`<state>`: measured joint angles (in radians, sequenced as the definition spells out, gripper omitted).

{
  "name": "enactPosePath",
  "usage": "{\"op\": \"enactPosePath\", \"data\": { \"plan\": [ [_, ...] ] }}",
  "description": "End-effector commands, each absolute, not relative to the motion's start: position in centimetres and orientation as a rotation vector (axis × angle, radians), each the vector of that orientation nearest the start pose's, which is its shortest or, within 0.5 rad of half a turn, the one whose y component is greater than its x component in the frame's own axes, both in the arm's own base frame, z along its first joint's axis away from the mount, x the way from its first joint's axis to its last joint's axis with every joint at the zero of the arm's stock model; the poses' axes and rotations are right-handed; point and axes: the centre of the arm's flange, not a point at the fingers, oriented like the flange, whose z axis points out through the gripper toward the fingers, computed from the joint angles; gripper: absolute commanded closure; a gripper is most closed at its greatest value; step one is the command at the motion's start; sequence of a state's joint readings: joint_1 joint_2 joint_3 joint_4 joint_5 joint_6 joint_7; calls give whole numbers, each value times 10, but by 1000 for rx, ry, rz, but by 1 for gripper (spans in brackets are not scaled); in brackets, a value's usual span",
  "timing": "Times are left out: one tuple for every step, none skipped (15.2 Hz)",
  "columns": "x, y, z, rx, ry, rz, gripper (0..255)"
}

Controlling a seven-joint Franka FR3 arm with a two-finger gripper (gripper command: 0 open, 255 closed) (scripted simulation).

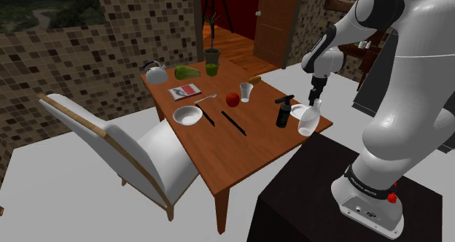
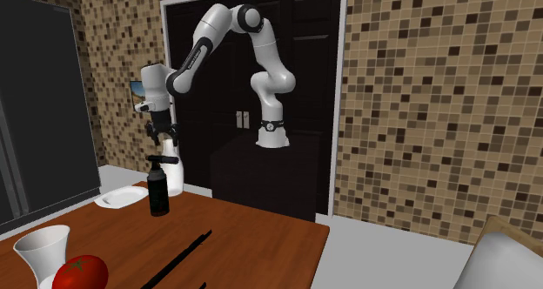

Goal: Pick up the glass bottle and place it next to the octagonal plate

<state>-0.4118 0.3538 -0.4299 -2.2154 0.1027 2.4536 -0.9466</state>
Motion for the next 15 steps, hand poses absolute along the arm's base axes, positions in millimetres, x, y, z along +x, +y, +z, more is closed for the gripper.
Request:
{"op": "enactPosePath", "data": {
  "plan": [
    [359,-407,224,-3127,-63,179,0],
    [359,-407,224,-3127,-63,179,0],
    [360,-407,224,-3127,-63,179,0],
    [361,-407,237,-3127,-63,179,0],
    [363,-407,250,-3127,-63,179,0],
    [364,-407,263,-3127,-63,179,0],
    [365,-407,273,-3127,-63,179,0],
    [365,-407,273,-3127,-63,179,0],
    [365,-407,273,-3127,-63,179,0],
    [365,-407,273,-3127,-63,179,0],
    [365,-407,273,-3127,-63,179,0],
    [365,-407,273,-3127,-63,179,0],
    [365,-407,273,-3127,-63,179,0],
    [365,-407,273,-3127,-63,179,0],
    [365,-407,273,-3127,-63,179,0]
  ]
}}
